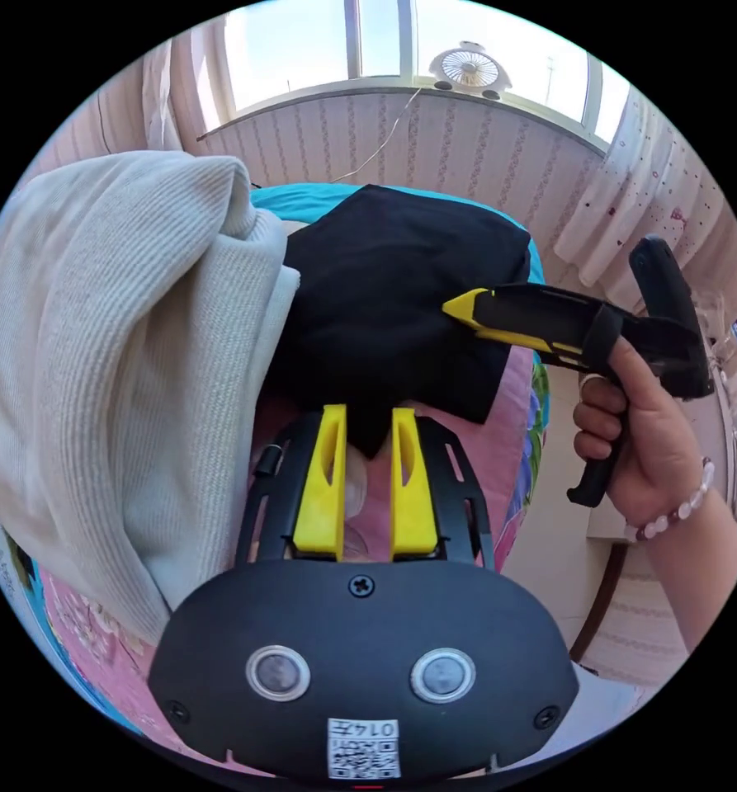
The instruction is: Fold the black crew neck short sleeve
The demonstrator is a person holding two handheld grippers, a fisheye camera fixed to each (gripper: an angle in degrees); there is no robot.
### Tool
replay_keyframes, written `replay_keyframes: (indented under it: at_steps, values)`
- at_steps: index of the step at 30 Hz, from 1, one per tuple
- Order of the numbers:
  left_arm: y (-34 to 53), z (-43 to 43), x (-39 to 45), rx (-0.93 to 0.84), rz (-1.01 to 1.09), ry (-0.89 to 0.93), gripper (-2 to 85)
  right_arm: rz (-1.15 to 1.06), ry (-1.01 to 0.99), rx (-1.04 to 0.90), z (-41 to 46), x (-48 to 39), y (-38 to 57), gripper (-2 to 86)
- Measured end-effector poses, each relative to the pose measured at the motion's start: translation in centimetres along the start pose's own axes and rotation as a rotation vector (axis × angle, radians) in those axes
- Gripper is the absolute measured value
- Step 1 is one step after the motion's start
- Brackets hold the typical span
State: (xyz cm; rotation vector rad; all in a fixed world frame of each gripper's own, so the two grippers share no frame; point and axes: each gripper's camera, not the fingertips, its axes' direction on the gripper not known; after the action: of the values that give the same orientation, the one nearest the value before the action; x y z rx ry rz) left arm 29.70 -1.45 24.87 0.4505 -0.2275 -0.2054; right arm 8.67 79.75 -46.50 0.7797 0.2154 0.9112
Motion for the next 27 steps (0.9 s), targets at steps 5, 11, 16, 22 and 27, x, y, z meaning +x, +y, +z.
replay_keyframes:
  at_steps: [5, 11, 16, 22, 27]
  values:
    - [1.6, -3.4, -1.0, 0.012, 0.037, 0.074, -0.3, -0.047, -0.017, 0.053, -0.7, -1.1, 2.3, 1.2]
    - [11.0, -13.5, 2.7, 0.178, 0.221, 0.167, -0.9, -0.256, 0.034, 0.071, -3.4, -6.3, 9.1, 0.5]
    - [20.9, -20.2, 3.4, 0.206, 0.150, 0.394, -1.0, -0.219, 0.042, 0.001, -6.9, -7.8, 19.7, 0.3]
    - [32.5, -30.8, -2.3, 0.297, -0.122, 0.372, -1.0, -0.368, -0.082, -0.230, -1.9, -15.2, 26.9, 0.3]
    - [41.9, -45.2, -10.4, 0.581, -0.394, 0.144, -1.0, -0.636, -0.438, -0.297, 6.9, -28.0, 30.0, 0.3]
